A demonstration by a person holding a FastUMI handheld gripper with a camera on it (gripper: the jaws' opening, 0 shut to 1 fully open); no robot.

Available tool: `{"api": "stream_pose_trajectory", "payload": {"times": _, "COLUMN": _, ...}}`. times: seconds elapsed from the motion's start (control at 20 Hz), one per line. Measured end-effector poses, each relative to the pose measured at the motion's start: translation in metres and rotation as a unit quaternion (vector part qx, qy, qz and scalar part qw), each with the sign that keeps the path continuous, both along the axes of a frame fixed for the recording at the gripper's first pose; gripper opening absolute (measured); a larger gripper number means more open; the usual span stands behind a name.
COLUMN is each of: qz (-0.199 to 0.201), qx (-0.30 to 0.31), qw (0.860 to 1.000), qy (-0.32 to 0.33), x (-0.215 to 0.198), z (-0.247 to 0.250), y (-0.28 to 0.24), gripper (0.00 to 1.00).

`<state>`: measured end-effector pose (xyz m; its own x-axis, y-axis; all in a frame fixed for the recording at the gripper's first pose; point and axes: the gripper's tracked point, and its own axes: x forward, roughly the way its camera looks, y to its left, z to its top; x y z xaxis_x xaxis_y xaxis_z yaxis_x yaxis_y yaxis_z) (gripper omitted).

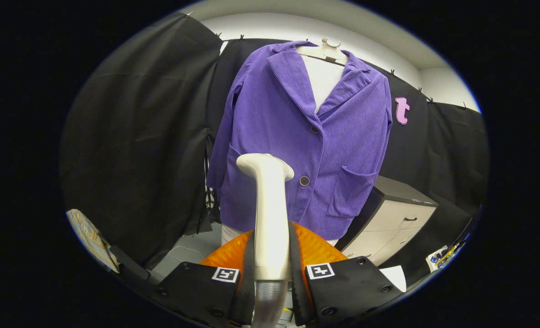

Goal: Iron the clothes twice with a garment steamer, once on the left side and once on the right side.

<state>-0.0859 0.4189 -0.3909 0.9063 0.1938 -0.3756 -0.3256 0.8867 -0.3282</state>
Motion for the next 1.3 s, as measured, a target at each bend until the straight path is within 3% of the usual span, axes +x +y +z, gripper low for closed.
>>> {"api": "stream_pose_trajectory", "payload": {"times": 1.3, "qz": -0.009, "qx": -0.031, "qw": 0.995, "qy": 0.090, "x": -0.033, "z": -0.098, "y": -0.048, "gripper": 0.41}}
